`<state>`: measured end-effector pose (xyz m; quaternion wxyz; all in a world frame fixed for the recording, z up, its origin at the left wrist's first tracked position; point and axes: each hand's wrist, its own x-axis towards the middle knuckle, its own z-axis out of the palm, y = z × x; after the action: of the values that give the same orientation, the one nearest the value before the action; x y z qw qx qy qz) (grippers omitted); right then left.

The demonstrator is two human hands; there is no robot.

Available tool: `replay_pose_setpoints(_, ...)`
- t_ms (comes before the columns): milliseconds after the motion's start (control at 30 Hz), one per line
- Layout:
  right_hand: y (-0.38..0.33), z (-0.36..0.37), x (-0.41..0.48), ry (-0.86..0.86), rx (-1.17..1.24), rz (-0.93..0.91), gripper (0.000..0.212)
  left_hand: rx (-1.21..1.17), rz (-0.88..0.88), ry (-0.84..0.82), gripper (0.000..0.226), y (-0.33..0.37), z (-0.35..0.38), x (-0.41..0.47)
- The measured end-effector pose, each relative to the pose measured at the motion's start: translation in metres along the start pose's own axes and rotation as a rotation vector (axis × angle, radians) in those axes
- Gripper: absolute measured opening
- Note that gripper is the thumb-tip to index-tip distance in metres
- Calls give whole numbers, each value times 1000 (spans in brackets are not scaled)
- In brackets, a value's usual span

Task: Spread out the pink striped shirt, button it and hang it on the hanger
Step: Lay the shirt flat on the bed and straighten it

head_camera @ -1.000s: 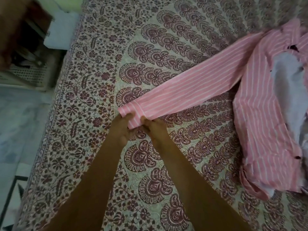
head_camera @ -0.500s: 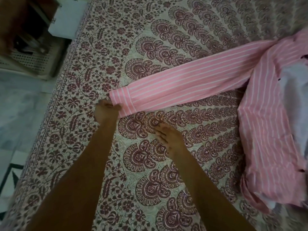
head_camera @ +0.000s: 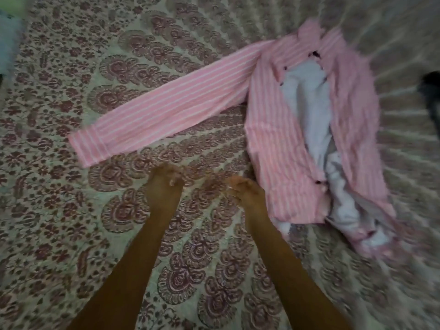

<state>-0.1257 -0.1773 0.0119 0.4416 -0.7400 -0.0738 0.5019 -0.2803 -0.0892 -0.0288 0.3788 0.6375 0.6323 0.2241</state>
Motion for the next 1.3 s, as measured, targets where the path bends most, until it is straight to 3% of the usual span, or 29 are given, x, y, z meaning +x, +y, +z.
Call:
replay_pose_setpoints(67, 8, -44, -3, 75, 94, -78, 23, -86, 20, -155, 17, 21, 32, -25)
replay_pose_setpoints(133, 16, -77, -2, 178, 100, -165, 20, -190, -73, -375, 29, 33, 51, -43)
replay_pose_setpoints(233, 39, -128, 5, 385, -104, -157, 20, 126, 48, -567, 57, 43, 90, -79)
replay_pose_setpoints(300, 52, -153, 12, 470, -135, -139, 30, 193, 103, -641, 85, 44, 110, -101)
replay_pose_setpoints(400, 57, -176, 22, 351, -184, -95, 57, 282, 55, -515, 98, 52, 135, -116)
replay_pose_setpoints(500, 59, -191, 33, 274, -391, -114, 67, 104, -78, -382, 84, 63, 155, -124)
replay_pose_setpoints(600, 56, -197, 39, 234, -416, -107, 41, 93, -154, -351, 70, 82, 167, -132)
replay_pose_setpoints(667, 51, -197, 36, 170, -405, -110, 24, 101, -128, -289, 38, 91, 167, -135)
replay_pose_setpoints(733, 42, -197, 30, 197, -220, -133, 27, 59, -84, -138, 6, 91, 160, -134)
replay_pose_setpoints(833, 23, -200, 16, 352, 282, -177, 42, -36, -11, 237, 15, 87, 135, -136)
replay_pose_setpoints(900, 19, -204, 16, 496, 328, -166, 42, 78, 0, 335, 13, 85, 116, -139)
replay_pose_setpoints(967, 21, -205, 17, 605, 302, -150, 38, 248, -66, 249, 10, 70, 103, -139)
replay_pose_setpoints(1033, 35, -209, 20, 668, 202, -147, 33, 418, -219, 30, 14, 49, 95, -138)
replay_pose_setpoints(1133, 61, -210, 22, 601, -16, -119, 21, 648, -351, -223, 24, 37, 85, -140)
replay_pose_setpoints(1200, 72, -208, 20, 490, -79, -96, 24, 693, -298, -193, 28, 43, 83, -141)
replay_pose_setpoints(1300, 71, -201, 14, 381, -74, -141, 27, 491, -31, -82, 47, 53, 89, -140)
